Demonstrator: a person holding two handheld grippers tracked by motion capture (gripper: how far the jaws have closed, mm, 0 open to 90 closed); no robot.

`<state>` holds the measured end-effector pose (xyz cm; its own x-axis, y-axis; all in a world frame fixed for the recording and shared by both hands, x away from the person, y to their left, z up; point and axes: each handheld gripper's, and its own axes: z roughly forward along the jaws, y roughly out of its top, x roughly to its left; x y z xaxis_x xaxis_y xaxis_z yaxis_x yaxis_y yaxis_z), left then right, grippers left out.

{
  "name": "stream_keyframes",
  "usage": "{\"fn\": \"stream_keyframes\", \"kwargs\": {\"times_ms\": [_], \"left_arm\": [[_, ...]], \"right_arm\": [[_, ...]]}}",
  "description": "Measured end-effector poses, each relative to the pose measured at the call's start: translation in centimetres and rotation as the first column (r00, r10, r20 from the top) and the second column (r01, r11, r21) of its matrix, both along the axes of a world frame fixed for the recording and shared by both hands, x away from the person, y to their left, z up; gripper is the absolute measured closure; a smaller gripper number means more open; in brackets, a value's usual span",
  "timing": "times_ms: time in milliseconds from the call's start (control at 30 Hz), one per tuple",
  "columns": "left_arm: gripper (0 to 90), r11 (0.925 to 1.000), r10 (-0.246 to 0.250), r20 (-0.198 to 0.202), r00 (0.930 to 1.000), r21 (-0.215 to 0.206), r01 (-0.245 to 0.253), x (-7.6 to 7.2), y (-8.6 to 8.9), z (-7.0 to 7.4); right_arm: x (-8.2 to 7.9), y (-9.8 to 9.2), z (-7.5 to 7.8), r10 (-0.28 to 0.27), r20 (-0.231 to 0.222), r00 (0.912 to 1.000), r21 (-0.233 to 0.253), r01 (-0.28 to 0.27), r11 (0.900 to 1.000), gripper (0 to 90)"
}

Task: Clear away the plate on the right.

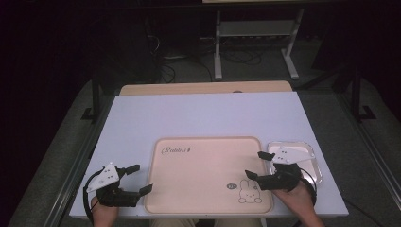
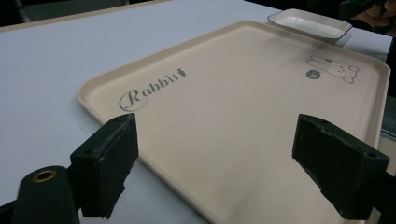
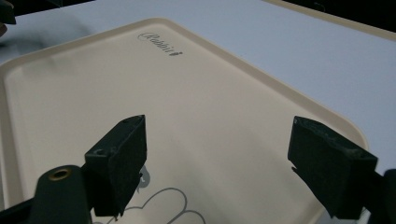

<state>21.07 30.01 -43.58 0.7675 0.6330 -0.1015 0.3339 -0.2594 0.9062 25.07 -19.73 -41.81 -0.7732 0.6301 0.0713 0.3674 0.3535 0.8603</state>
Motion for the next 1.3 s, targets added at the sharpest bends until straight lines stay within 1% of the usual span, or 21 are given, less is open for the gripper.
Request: {"fn": "stream_keyframes", "kwargs": {"times_ms": [333,833,1100,1167,1300], "left_arm": [[14.0,1.0,-0.001,0.006,1.0,-0.001,0.001,-0.12,0.14,0.05],[14.0,1.0,0.0,0.008,1.0,-0.007,0.0,-0.17,0.19,0.1],[14.0,1.0,0.0,0.011,0.9999,-0.005,0.0,-0.2,0.22,0.14],[14.0,1.0,0.0,0.011,0.9999,-0.005,0.0,-0.2,0.23,0.14],[13.9,1.0,0.0,0.011,0.9999,-0.006,0.0,-0.2,0.23,0.14]], "right_arm": [[-0.17,0.1,0.05,0.008,0.006,1.0,-0.009,-0.008,1.0,18.4],[-0.39,-0.02,0.17,0.004,0.011,0.9999,-0.008,-0.004,1.0,18.3],[-0.63,-0.56,0.34,0.0,0.005,1.0,0.004,0.0,1.0,18.2],[-0.76,-0.75,0.51,0.003,0.0,1.0,0.02,-0.003,1.0,18.2],[-0.85,-0.89,0.68,0.001,-0.001,1.0,0.025,-0.001,1.0,18.0]]}}
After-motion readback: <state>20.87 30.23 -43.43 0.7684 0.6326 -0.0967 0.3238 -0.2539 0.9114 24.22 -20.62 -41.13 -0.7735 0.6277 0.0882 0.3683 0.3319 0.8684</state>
